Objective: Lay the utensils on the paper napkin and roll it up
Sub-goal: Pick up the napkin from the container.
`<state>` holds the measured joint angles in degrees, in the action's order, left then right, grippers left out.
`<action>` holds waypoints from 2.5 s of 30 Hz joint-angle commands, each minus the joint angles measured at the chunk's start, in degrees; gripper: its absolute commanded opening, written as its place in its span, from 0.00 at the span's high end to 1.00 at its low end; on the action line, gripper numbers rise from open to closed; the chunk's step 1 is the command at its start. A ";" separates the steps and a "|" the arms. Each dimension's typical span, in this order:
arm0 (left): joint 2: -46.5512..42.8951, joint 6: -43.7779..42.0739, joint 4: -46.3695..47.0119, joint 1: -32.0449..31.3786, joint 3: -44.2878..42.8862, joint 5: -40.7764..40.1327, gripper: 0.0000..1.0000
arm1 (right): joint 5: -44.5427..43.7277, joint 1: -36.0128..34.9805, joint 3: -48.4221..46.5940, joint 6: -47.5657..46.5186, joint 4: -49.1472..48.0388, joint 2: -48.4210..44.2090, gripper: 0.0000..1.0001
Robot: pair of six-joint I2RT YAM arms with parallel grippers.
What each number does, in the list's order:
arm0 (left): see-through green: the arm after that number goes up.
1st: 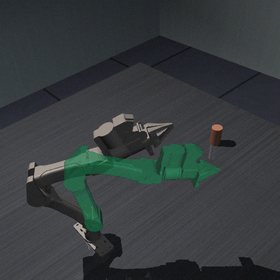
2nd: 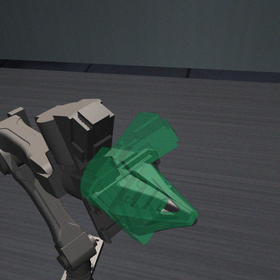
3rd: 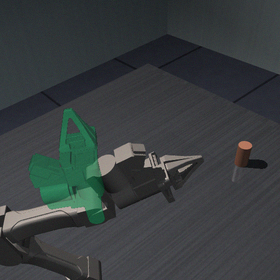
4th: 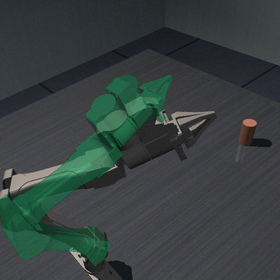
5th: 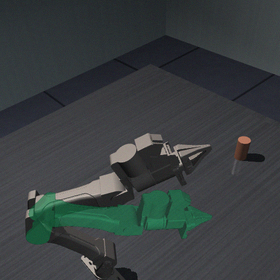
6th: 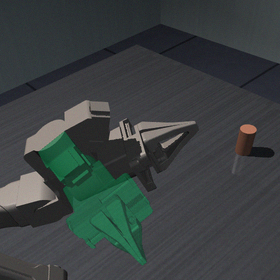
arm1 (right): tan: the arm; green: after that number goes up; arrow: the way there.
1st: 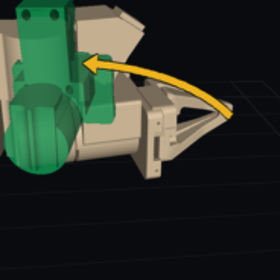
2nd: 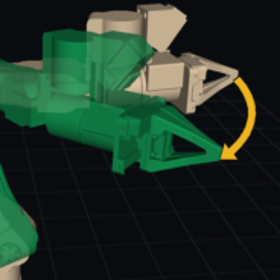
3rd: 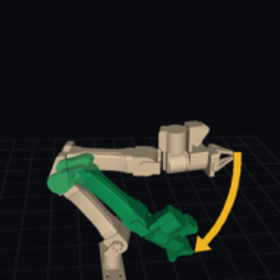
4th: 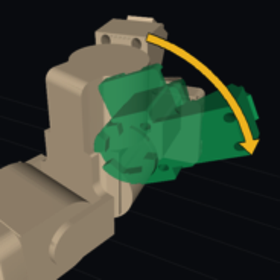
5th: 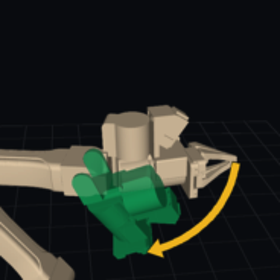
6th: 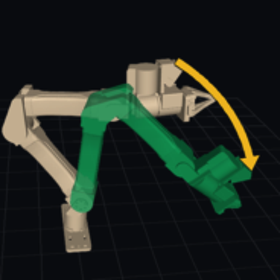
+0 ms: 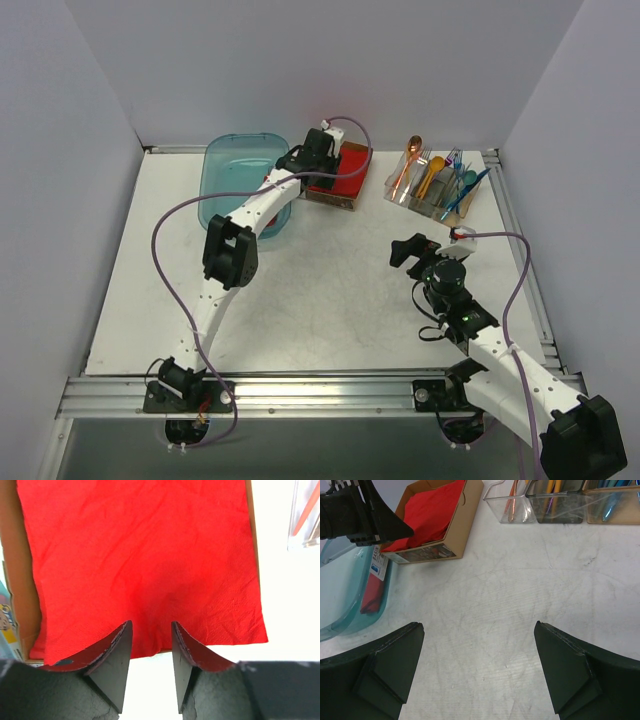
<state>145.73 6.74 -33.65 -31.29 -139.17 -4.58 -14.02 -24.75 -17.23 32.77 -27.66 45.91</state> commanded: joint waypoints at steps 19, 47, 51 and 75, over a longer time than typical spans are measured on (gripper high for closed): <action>-8.78 -5.07 6.13 -1.49 2.92 9.40 0.36 | 0.57 0.76 -1.05 -0.52 -2.13 0.58 0.01; -0.10 -10.35 -0.63 -3.34 -8.66 19.09 0.37 | 0.93 1.29 -1.22 -0.61 -2.05 1.20 0.01; 0.78 -10.70 -1.59 -3.52 -8.75 17.94 0.40 | 1.10 1.29 -1.22 -0.61 -2.13 1.37 0.01; 4.56 -11.49 -3.79 -3.87 -11.56 17.24 0.51 | 1.45 1.73 -1.31 -0.61 -2.05 1.55 0.01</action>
<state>149.73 -3.70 -37.15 -34.81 -147.41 12.62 -12.49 -23.55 -17.23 32.77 -27.66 47.42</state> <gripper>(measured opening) 0.490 0.991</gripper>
